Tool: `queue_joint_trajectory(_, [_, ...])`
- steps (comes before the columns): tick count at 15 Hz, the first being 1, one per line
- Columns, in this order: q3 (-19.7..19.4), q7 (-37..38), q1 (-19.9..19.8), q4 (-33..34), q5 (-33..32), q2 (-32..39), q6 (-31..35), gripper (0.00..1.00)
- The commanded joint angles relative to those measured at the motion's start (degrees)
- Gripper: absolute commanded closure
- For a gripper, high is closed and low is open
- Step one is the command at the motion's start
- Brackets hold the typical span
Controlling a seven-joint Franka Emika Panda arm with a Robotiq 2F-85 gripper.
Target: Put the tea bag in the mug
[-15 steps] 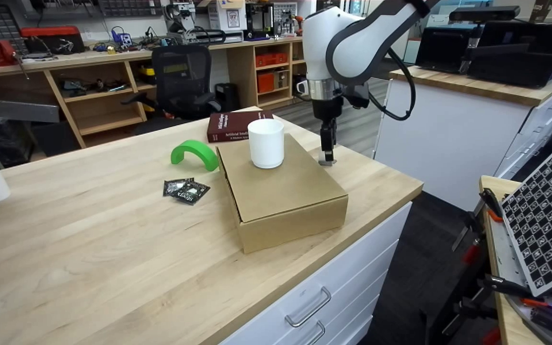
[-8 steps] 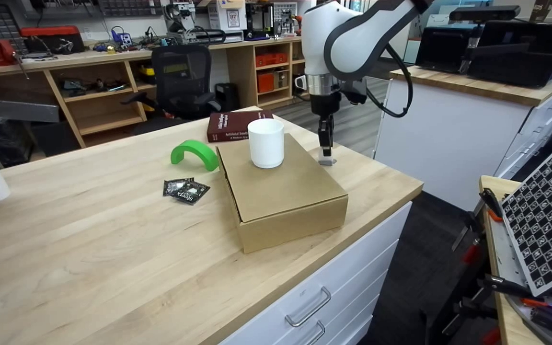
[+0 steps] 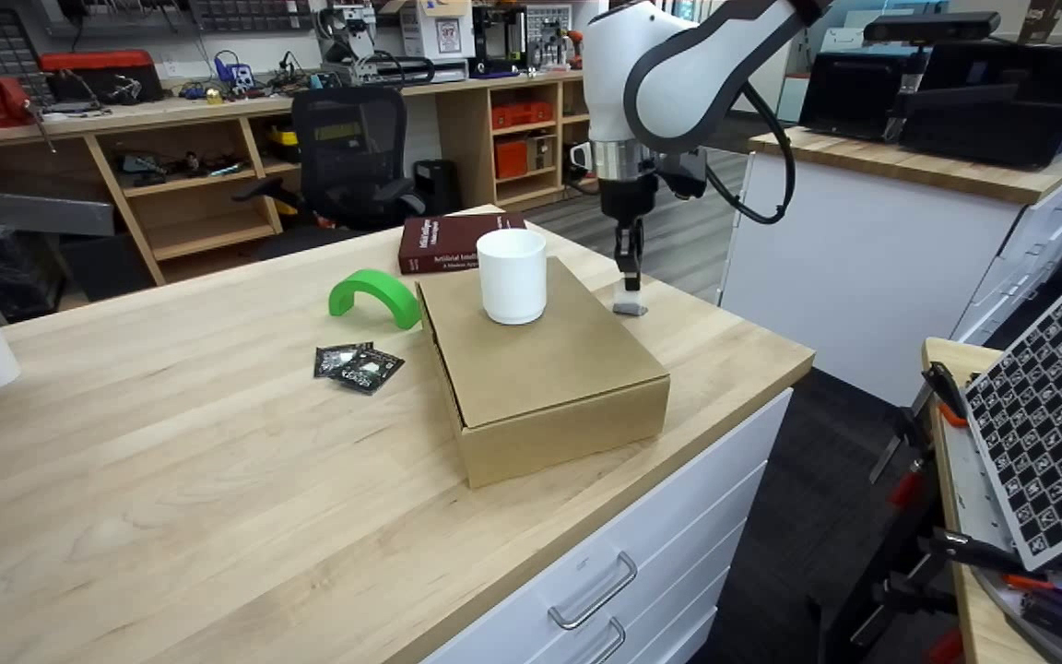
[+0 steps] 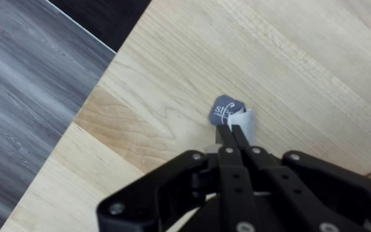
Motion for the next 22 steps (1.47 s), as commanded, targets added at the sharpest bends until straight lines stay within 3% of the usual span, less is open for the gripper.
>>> queue_joint_trajectory(1, [-0.39,-0.89,-0.48,0.94,0.97,-0.57,-0.65,0.99])
queue_joint_trajectory(12, [-0.88,4.72,2.77,-0.46,-5.59,-8.75,-0.72,0.99])
queue_joint_trajectory(22, [2.41,5.1,6.45,-1.19,-6.36,-10.99,-1.37,0.98])
